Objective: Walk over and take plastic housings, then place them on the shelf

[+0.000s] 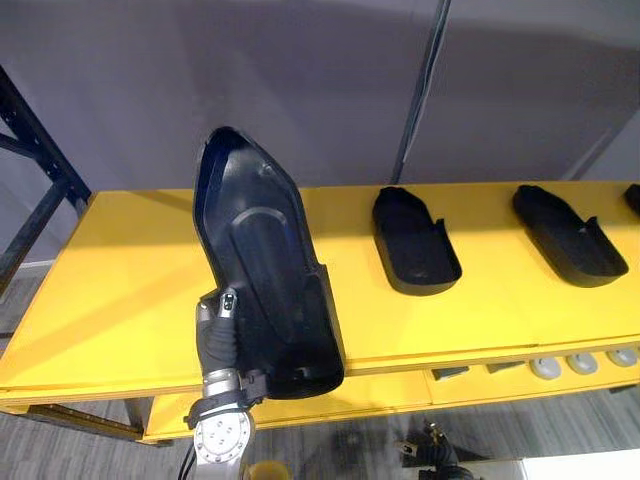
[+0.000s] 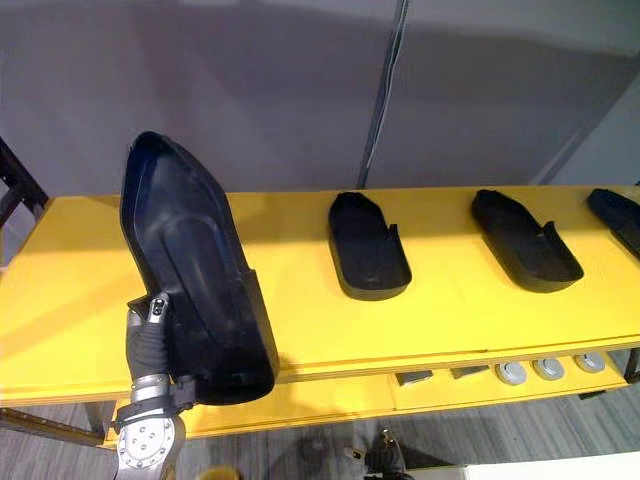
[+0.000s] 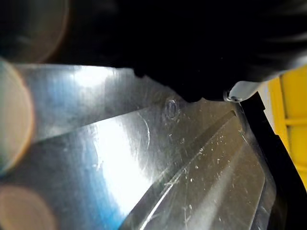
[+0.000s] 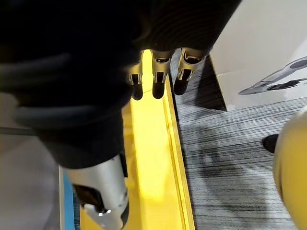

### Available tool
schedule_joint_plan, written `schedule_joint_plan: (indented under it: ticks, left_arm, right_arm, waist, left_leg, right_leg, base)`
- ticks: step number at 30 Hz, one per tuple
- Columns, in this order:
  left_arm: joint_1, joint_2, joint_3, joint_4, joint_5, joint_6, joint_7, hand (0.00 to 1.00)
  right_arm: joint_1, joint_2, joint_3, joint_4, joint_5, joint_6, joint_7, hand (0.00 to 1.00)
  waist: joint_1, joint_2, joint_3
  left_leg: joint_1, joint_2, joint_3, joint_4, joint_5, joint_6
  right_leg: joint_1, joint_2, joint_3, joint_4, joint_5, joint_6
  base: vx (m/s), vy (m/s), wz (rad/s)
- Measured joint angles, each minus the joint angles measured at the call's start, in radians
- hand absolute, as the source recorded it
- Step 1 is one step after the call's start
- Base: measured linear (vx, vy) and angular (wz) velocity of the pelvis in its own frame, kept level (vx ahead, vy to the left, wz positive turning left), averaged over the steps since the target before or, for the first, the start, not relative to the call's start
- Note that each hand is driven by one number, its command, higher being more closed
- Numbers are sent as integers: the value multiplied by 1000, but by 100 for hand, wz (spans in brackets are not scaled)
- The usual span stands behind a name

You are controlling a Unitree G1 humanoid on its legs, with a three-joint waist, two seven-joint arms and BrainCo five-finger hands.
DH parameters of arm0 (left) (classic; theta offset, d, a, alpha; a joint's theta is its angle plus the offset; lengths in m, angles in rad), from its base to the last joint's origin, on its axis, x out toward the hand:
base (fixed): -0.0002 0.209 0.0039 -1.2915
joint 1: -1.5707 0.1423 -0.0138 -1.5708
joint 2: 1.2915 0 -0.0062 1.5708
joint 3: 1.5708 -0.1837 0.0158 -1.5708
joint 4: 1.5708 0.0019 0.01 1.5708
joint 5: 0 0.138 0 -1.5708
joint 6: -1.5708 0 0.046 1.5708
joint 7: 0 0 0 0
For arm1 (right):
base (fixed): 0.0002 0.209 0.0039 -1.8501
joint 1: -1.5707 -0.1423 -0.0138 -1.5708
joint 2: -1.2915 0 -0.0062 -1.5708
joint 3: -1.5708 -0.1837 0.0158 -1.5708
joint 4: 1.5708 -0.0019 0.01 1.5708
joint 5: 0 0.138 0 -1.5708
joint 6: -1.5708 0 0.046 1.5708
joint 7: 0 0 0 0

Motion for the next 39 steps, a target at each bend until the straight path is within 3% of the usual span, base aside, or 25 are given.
schedule_joint_plan:
  ticks: [1, 2, 3, 4, 5, 6, 8, 12, 13, 14, 15, 16, 17, 19, 26, 33, 39]
  left_arm:
    - [-6, 1, -20, 17, -7, -2, 1, 100]
    - [-16, 4, -60, 46, -16, -4, 1, 100]
    - [-23, 5, -67, 60, -15, -5, -1, 100]
    - [-38, 12, -69, 76, -15, -6, -4, 100]
    - [-62, 21, -57, 109, -18, -3, -3, 100]
    - [-79, 36, -56, 147, -37, 2, 1, 100]
    - [-88, 61, -62, 172, -37, 7, 0, 100]
    - [-106, 76, -80, 163, -41, 8, -4, 100]
    - [-103, 62, -99, 152, -37, 11, -11, 100]
    - [-104, 51, -106, 145, -34, 9, -17, 100]
    - [-120, 41, -106, 147, -33, 8, -22, 100]
    - [-122, 32, -105, 147, -32, 8, -22, 100]
    - [-121, 25, -106, 148, -32, 9, -21, 100]
    - [-119, 2, -105, 148, -24, 16, -22, 100]
    - [-112, 5, -98, 138, 8, 29, -44, 100]
    - [-106, 11, -97, 139, 8, 35, -55, 100]
    - [-118, 29, -94, 184, 10, 48, -46, 100]
  right_arm:
    - [-3, -16, 0, 18, -10, 0, 0, 0]
    - [1, -42, -1, 60, -12, 1, 0, 0]
    - [-6, -45, -13, 80, -7, 3, 0, 0]
    - [-17, -34, -20, 99, -10, 5, -1, 0]
    - [-30, -8, -19, 115, -10, 8, 1, 0]
    - [-35, 20, -17, 128, -10, 8, 5, 0]
    - [-46, 31, -18, 127, -13, 7, 5, 0]
    - [-45, 46, 19, 90, -12, 8, 5, 0]
    - [-32, 46, 17, 63, -8, 7, 5, 0]
    - [-30, 46, 16, 61, -8, 7, 7, 0]
    - [-29, 56, 17, 52, -2, 6, 9, 0]
    - [-18, 57, 17, 44, 5, 6, 8, 0]
    - [-10, 52, 16, 40, 10, 6, 6, 0]
    - [-2, 32, 10, 44, 14, 6, 6, 0]
    - [-1, 51, -21, 37, 27, 7, 4, 0]
    - [17, 59, -21, 39, 27, 7, 5, 0]
    - [24, 53, -20, 81, 17, 7, 5, 0]
  waist:
    - [-18, 20, -16]
    - [-40, 69, -45]
    - [-45, 77, -55]
    - [-54, 64, -57]
    - [-58, 31, -44]
    - [-59, 27, -42]
    - [-57, 20, -36]
    - [-25, 4, -30]
    - [-27, 8, -31]
    - [-26, 21, -29]
    - [-27, 9, -26]
    - [-29, -9, -31]
    - [-29, -15, -33]
    - [-30, -1, -34]
    - [-24, -5, -34]
    - [-21, -2, -56]
    - [-25, 0, -90]
  left_leg:
    - [6, 31, -4, -50, 12, 11]
    - [17, 50, -20, -153, 85, 7]
    - [19, 38, -25, -182, 61, -101]
    - [12, 12, -27, -189, 68, -146]
    - [3, -30, -37, -184, 71, -130]
    - [-14, -46, -52, -170, 61, -112]
    - [-28, -62, -71, -136, 43, -83]
    - [-33, -74, -30, -49, 4, -50]
    - [0, -91, -12, -89, 1, -36]
    - [20, -94, -7, -124, -9, -33]
    - [29, -101, -13, -136, 0, -26]
    - [40, -127, -20, -150, 8, -20]
    - [41, -149, -24, -152, 8, -19]
    - [19, -192, -48, -142, 12, -18]
    - [34, -153, -74, -155, 34, -40]
    - [77, -140, -38, -276, 101, -27]
    - [110, -157, 13, -363, 153, -19]
  right_leg:
    - [0, -24, -17, -16, 9, 47]
    - [3, -36, -44, -45, 31, 101]
    - [3, -45, -52, -58, 43, 122]
    - [8, -71, -57, -74, 60, 132]
    - [19, -102, -65, -99, 108, 128]
    - [23, -110, -88, -115, 181, 129]
    - [20, -122, -96, -105, 251, 123]
    - [-19, -144, -5, 0, 303, 59]
    - [-38, -146, 58, 42, 290, 61]
    - [-66, -130, 100, 101, 243, 86]
    - [-108, -41, 225, 221, 78, 126]
    - [-123, 42, 280, 264, -9, 107]
    - [-122, 51, 265, 258, -48, 63]
    - [-70, 28, 282, 166, -90, 57]
    - [4, 70, 271, 80, -77, 41]
    - [-2, 91, 308, 1, 43, 41]
    - [-18, 78, 356, -54, 88, 41]
  base:
    - [-18, 528, 55]
    - [30, 592, 56]
    - [97, 572, 49]
    - [115, 466, 36]
    - [107, 501, 43]
    - [88, 444, 43]
    - [61, 349, 30]
    - [13, 247, -5]
    - [-24, 215, -11]
    - [-44, 146, 3]
    - [-73, 20, 17]
    - [-75, -47, 29]
    - [-47, -63, 28]
    - [-4, -20, 37]
    - [-30, -58, 12]
    - [-42, 42, -14]
    - [-96, 46, -23]
